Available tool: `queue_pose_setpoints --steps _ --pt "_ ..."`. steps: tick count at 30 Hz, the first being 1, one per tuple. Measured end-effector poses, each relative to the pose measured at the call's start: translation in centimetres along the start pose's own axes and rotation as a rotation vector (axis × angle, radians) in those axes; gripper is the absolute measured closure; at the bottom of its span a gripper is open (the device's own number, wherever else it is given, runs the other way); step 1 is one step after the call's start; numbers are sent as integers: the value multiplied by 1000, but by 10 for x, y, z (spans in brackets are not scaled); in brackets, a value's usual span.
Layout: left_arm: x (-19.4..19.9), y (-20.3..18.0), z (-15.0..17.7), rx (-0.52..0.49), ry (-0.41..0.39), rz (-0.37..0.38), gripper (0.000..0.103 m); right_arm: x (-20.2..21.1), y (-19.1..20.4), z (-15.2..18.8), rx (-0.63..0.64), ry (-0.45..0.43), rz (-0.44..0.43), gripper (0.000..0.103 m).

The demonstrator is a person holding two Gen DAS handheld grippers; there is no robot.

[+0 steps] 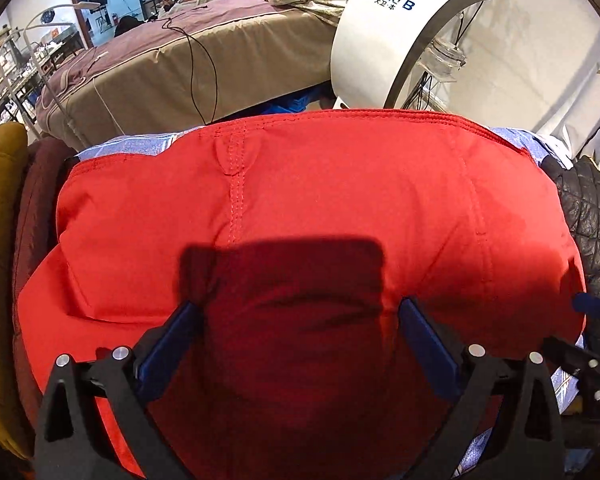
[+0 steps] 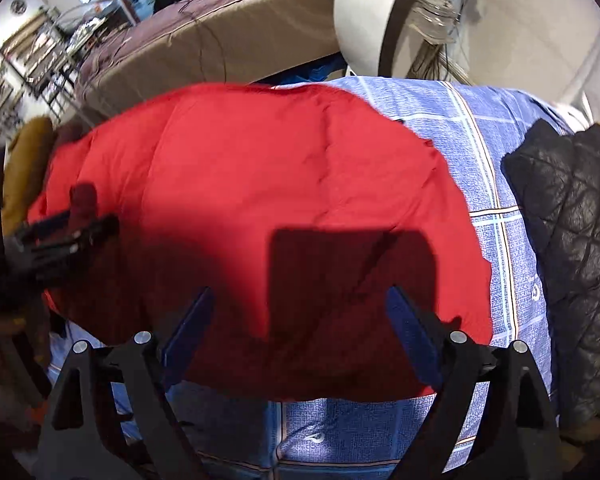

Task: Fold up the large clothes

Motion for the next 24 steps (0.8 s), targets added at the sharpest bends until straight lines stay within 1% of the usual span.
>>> queue_pose_setpoints --steps 2,3,6,8,10,12,21,24 --pt "-5 2 1 2 15 21 5 -15 2 2 1 19 38 15" --pt "-7 3 0 1 20 26 5 -21 0 -1 -6 21 50 11" --pt "-14 5 0 -4 38 39 5 -42 -7 -7 -66 78 51 5" --pt "-20 6 -1 -8 49 31 5 -54 -8 -10 -75 120 73 6" --pt "-26 6 -2 -12 65 23 5 -63 -5 -12 -50 140 109 5" --pt "-32 7 -1 -13 77 21 5 -72 -6 -11 -49 156 127 5" --pt "-53 7 -7 -37 117 15 4 -94 -12 -11 -60 214 143 4" --pt "-59 5 -8 -45 119 11 4 -101 -14 -11 -59 238 150 4"
Point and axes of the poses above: each gripper's, at about its wrist camera, not at the fingertips, and x roughly against the way its jaws point, y to its left, z to its underside, the point moved 10 cm from there along -x, roughly the way its jaws point, and after that the axes turned 6 degrees about -x, right-handed, at the moved point
